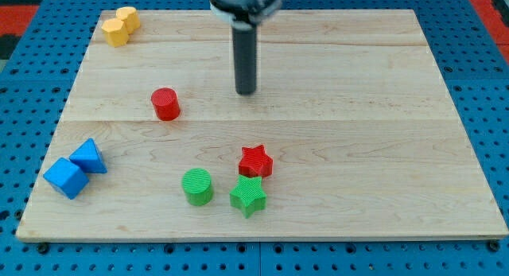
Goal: Keep the red circle vertically above the green circle
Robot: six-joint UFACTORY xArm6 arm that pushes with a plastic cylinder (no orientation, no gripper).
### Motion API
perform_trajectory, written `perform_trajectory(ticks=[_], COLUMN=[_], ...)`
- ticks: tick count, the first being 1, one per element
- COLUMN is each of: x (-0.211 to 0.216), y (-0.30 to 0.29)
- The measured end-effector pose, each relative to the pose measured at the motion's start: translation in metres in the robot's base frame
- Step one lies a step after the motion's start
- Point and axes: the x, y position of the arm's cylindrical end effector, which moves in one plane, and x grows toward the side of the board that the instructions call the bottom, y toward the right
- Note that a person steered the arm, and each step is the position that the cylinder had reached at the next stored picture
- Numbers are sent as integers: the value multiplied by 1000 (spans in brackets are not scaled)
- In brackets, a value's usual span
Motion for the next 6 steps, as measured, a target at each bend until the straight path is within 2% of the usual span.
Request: perform_trajectory(ticks=[1, 3, 4, 5, 6], x=[14, 72, 77, 97, 96], y=[-87, -119, -181, -126, -92])
